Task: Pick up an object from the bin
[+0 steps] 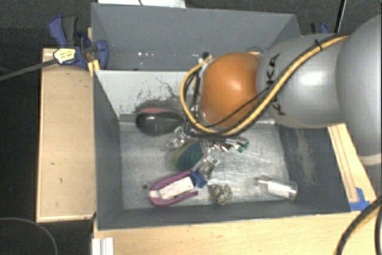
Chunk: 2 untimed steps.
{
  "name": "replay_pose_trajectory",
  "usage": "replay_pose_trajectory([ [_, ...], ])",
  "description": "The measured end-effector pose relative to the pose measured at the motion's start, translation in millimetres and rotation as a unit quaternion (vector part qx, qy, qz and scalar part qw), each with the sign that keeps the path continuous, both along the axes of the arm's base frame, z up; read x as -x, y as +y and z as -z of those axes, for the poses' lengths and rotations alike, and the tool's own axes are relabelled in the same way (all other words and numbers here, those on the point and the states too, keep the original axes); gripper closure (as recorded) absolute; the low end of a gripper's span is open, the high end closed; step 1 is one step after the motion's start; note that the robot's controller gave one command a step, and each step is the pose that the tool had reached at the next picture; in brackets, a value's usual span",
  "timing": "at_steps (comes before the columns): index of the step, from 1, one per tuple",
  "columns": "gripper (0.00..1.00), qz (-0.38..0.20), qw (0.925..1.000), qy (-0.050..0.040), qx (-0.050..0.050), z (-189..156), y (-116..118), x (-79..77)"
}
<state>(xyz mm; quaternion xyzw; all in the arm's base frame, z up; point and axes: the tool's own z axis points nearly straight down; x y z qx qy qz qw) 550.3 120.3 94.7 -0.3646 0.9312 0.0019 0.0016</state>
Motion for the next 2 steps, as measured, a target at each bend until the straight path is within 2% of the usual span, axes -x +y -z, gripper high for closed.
replay_pose_trajectory([
  [1,0.00,-0.029,0.9996,0.0000,0.000,0.4,1.3,-0.2],
  [2,1.00,-0.026,0.9997,-0.0037,0.002,-2.7,-2.3,-4.2],
])
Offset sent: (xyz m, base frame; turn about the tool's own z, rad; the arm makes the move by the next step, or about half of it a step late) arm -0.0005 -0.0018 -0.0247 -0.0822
